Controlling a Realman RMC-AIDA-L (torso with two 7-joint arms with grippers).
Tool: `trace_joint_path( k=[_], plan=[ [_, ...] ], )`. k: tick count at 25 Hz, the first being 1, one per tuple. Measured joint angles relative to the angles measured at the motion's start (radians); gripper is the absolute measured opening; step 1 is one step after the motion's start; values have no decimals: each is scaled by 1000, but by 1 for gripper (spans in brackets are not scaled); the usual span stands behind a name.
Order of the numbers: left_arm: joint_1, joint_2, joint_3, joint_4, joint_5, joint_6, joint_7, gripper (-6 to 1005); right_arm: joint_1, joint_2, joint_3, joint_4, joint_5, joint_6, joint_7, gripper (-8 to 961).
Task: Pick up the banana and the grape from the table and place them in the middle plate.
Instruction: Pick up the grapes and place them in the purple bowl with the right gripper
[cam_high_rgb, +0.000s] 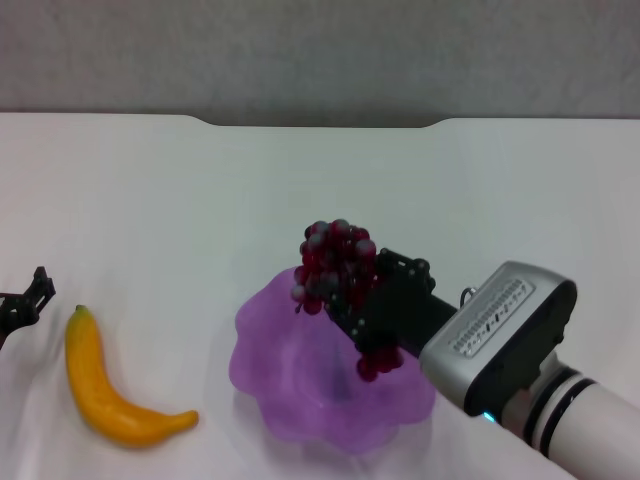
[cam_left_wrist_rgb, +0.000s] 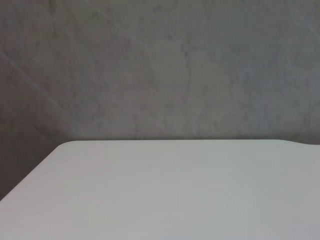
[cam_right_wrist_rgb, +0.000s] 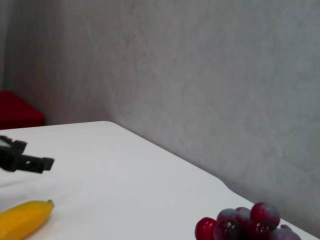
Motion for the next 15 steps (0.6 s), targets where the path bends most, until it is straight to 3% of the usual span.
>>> trace_joint_path(
  k=[11, 15],
  plan=[
    [-3, -1, 2, 0, 0, 0, -1, 884, 31, 2, -43, -110, 1, -107, 66, 480],
    [-3, -2, 3, 0, 0, 0, -1, 884, 40, 2, -45, -122, 1, -112, 72, 527]
  ],
)
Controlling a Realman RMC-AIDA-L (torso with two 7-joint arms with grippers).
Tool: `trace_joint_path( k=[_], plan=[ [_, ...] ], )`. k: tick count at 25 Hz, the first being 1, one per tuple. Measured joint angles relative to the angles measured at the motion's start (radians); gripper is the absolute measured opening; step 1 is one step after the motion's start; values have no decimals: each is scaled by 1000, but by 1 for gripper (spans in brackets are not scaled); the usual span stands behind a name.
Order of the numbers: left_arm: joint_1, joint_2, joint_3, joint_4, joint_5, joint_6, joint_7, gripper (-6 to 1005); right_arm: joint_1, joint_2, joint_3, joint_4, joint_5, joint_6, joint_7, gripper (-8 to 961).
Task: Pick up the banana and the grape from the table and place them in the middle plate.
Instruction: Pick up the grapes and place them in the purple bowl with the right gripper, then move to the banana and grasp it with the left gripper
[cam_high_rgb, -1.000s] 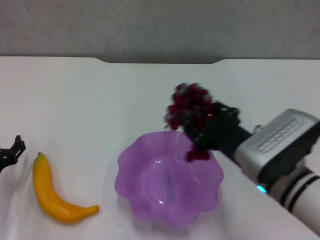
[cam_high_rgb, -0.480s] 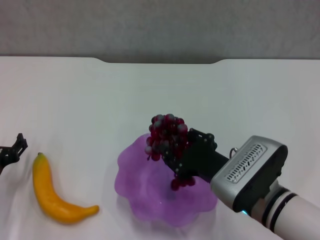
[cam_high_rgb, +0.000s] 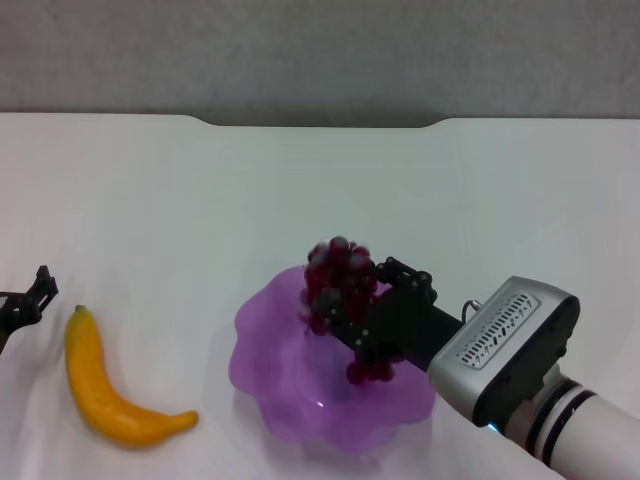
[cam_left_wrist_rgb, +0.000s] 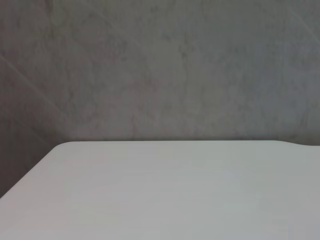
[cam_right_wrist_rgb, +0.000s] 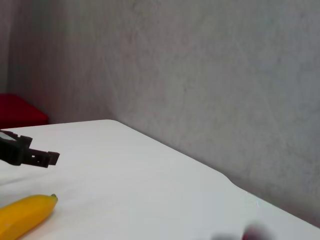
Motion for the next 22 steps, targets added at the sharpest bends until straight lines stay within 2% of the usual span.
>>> trace_joint_path(
  k=[2, 9, 12, 15, 19, 21, 22],
  plan=[
    [0, 0, 0, 0, 0, 0, 0, 884, 3, 0, -3, -9, 0, -13, 1, 551],
    [0, 0, 0, 0, 0, 0, 0, 884, 3, 2, -15, -36, 0, -97, 6, 772],
    [0, 0, 2, -5, 0, -10, -2, 884, -3, 2, 18, -50, 29, -104, 22, 842],
    [13, 3, 4, -60, 5, -66, -8, 884, -5, -2, 68, -86, 67, -95, 23, 901],
    [31, 8, 2, -113, 10, -83, 3, 884, -7, 0, 159, -189, 75, -116, 19, 894],
    [31, 8, 0, -111, 10, -81, 6, 884, -7, 1, 202, -254, 77, -156, 23, 891],
    [31, 7, -1, -108, 10, -81, 8, 883, -1, 2, 228, -333, 90, -215, 35, 891]
  ],
)
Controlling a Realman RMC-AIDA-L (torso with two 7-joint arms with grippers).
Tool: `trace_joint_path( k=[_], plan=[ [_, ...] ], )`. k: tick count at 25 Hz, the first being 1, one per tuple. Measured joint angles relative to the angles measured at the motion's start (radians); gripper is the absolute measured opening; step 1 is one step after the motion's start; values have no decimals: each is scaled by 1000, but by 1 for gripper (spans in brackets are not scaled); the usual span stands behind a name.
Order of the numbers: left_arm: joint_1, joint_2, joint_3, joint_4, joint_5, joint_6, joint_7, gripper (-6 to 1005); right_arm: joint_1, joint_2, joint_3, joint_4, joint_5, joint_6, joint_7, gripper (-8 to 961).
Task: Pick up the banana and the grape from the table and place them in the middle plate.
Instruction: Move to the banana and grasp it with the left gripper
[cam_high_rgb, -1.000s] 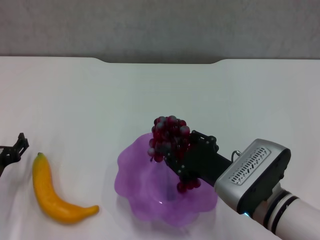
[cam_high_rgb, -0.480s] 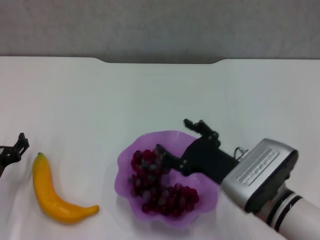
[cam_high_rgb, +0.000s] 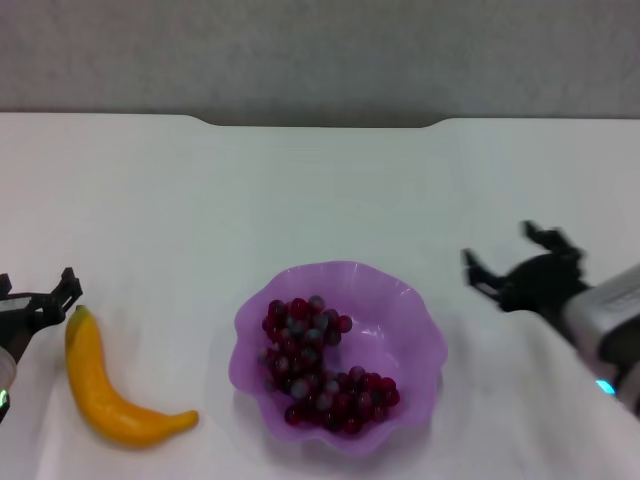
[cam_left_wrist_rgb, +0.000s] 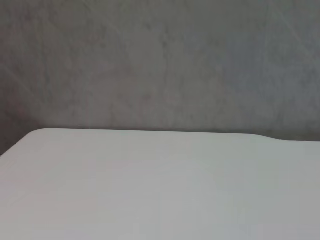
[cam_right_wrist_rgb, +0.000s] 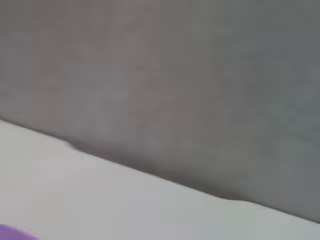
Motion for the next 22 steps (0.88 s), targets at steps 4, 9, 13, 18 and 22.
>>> trace_joint_path(
  k=[4, 9, 13, 18, 22],
  plan=[
    [-1, -2, -1, -3, 0, 4, -4, 883, 21, 1, -1, -148, 32, -124, 57, 891],
    [3, -4, 6, -43, -1, 39, -38, 883, 82, 4, -77, -386, 38, -361, 245, 891],
    [27, 0, 8, -113, 17, 52, -59, 883, 86, 4, -83, -398, 39, -368, 258, 891],
    [127, 20, -66, -387, 94, -67, 30, 883, 86, 4, -87, -405, 40, -363, 257, 891],
    [252, 1, -294, -742, 98, -452, 299, 883, 93, 4, -90, -403, 41, -341, 255, 891]
  ],
)
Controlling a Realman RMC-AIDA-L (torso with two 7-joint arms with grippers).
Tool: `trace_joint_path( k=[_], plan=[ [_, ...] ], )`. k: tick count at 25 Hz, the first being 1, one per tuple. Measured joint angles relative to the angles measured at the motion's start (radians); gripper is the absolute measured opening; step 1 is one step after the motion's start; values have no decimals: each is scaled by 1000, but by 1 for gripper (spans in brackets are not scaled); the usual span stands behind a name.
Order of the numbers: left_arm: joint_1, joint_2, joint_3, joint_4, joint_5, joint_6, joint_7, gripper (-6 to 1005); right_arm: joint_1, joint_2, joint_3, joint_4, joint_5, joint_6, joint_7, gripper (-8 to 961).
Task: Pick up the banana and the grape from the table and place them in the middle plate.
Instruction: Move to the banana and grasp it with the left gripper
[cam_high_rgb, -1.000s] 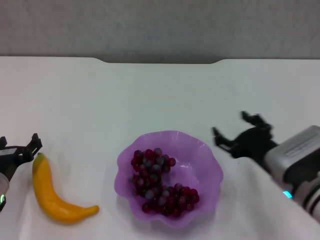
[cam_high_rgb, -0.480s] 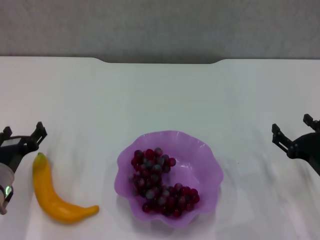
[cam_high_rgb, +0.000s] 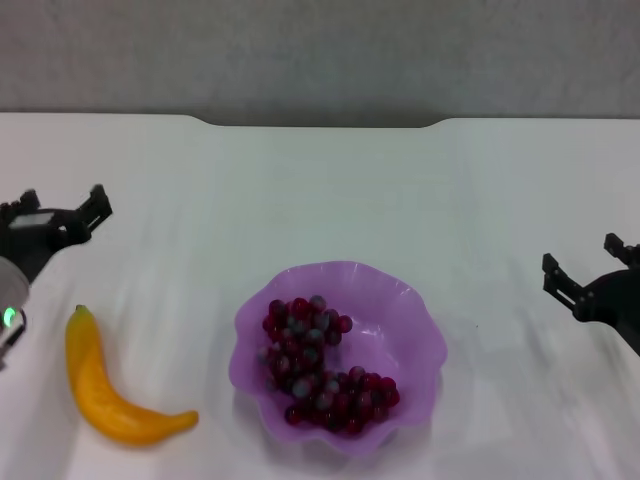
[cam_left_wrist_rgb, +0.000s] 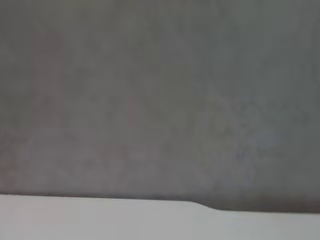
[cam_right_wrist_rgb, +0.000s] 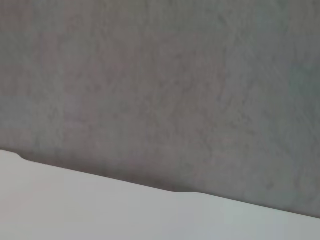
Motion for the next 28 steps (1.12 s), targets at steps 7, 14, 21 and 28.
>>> trace_joint_path(
  k=[7, 14, 21, 28],
  plan=[
    [-4, -1, -252, -249, 37, -652, 63, 883, 5, 0, -2, 8, -7, 32, -2, 891],
    [-173, 1, -406, -280, 345, -1183, -152, 882, 5, 0, -3, 10, -9, 42, 0, 892],
    [-217, -2, -311, -295, 489, -1308, -346, 882, 6, 0, -4, 9, -7, 50, -1, 892],
    [-262, -2, -268, -200, 526, -1282, -442, 882, 6, 0, -3, 8, -2, 55, 1, 892]
  ],
)
